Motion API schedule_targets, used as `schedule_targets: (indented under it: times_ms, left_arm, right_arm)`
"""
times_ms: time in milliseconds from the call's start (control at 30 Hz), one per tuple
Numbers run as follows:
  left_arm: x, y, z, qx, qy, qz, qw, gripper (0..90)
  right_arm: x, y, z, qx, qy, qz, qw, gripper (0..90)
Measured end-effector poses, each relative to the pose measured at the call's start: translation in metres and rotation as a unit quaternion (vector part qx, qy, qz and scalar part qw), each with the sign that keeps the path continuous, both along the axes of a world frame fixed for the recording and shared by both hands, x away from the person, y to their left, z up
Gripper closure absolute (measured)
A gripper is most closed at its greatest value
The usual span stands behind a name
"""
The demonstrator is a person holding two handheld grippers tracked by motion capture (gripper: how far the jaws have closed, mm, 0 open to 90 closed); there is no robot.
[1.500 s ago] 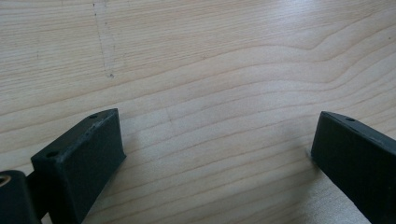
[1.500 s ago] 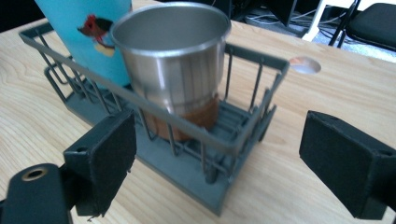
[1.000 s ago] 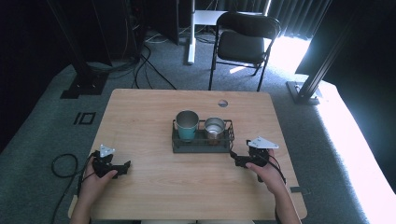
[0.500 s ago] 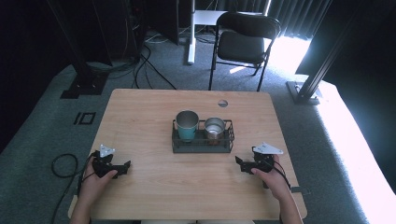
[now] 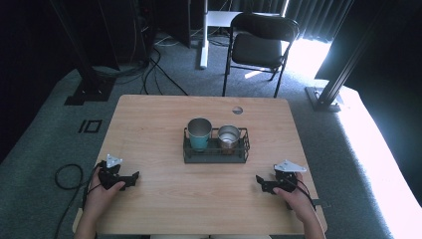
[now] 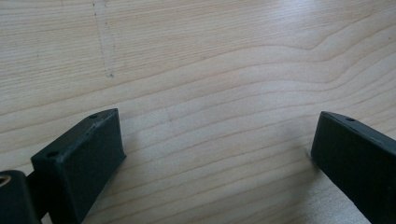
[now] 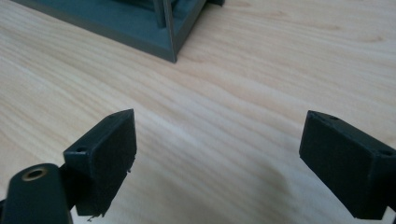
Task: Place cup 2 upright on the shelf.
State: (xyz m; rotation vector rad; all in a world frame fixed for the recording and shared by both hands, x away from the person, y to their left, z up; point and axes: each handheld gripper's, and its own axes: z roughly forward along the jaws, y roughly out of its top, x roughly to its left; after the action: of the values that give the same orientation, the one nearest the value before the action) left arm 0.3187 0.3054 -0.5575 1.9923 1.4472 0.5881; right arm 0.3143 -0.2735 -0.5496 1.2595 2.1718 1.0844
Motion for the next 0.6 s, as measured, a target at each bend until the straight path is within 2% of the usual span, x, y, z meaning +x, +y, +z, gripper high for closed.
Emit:
schedule_targets:
  times_ms: [100, 267, 367, 500, 600]
  left_arm:
    - [0.000, 0.000, 0.000, 0.000, 0.000, 0.000, 1.0000, 3.0]
    - [0.000, 0.000, 0.000, 0.000, 0.000, 0.000, 1.0000, 3.0]
    - [0.000, 0.000, 0.000, 0.000, 0.000, 0.000, 1.0000, 3.0]
    - [0.000, 0.000, 0.000, 0.000, 0.000, 0.000, 1.0000, 3.0]
    - [0.000, 0.000, 0.000, 0.000, 0.000, 0.000, 1.0000, 3.0]
  right_arm:
    - [-0.004, -0.002, 0.000, -0.001, 0.000, 0.000, 1.0000, 10.8]
    - [-0.015, -0.008, -0.006, -0.019, 0.013, 0.007, 0.9997, 10.8]
    - [-0.019, -0.012, -0.008, -0.018, 0.021, 0.005, 0.9996, 10.8]
    - [-0.022, -0.016, -0.008, -0.023, 0.020, 0.000, 0.9995, 10.8]
    - [-0.026, -0.020, -0.009, -0.027, 0.029, -0.009, 0.9992, 10.8]
